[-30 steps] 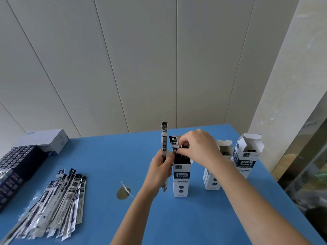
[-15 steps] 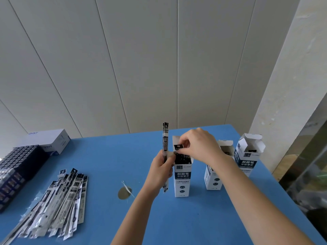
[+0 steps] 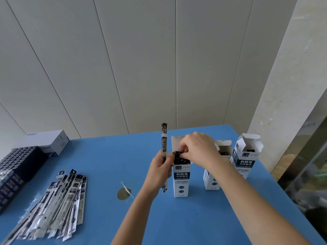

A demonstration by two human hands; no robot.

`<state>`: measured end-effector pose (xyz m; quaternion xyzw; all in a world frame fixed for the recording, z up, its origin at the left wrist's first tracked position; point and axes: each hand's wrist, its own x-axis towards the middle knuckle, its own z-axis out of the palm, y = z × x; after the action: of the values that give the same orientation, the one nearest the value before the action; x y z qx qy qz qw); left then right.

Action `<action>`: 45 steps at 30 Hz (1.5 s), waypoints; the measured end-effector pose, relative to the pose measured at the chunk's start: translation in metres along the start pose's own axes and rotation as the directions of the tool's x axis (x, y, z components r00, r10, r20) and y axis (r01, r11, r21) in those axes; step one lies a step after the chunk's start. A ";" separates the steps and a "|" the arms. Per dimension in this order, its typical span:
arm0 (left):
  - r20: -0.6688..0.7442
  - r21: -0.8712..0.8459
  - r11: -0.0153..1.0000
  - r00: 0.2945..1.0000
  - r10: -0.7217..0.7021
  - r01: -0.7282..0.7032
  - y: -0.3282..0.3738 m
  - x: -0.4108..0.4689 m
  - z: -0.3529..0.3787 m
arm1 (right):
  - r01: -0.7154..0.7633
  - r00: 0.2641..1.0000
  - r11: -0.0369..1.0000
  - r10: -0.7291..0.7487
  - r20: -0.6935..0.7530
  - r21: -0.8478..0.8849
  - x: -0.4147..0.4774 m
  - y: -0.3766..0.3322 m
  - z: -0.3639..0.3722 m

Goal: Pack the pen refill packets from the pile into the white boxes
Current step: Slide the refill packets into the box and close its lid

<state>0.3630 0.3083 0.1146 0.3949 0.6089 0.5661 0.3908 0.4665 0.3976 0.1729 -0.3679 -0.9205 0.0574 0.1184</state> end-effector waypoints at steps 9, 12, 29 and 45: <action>-0.003 -0.003 1.000 1.000 0.007 -0.007 0.001 -0.002 0.000 | 0.014 0.999 1.000 -0.015 -0.031 -0.019 -0.002 0.002 -0.002; -0.007 0.001 1.000 1.000 0.014 -0.014 0.001 -0.003 0.000 | 0.034 0.999 0.998 -0.033 0.020 -0.047 -0.001 0.000 0.002; -0.105 0.073 0.997 0.994 0.016 -0.008 0.017 -0.006 -0.019 | 0.013 0.995 0.810 0.046 -0.086 0.586 -0.034 0.021 0.039; -0.068 0.258 0.909 0.932 0.355 -0.327 0.054 -0.004 -0.043 | -0.053 0.998 0.550 0.000 0.063 0.833 -0.040 0.029 0.054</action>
<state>0.3272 0.2905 0.1708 0.5073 0.6160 0.5687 0.1996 0.5001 0.3897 0.1077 -0.2797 -0.7806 0.4989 0.2521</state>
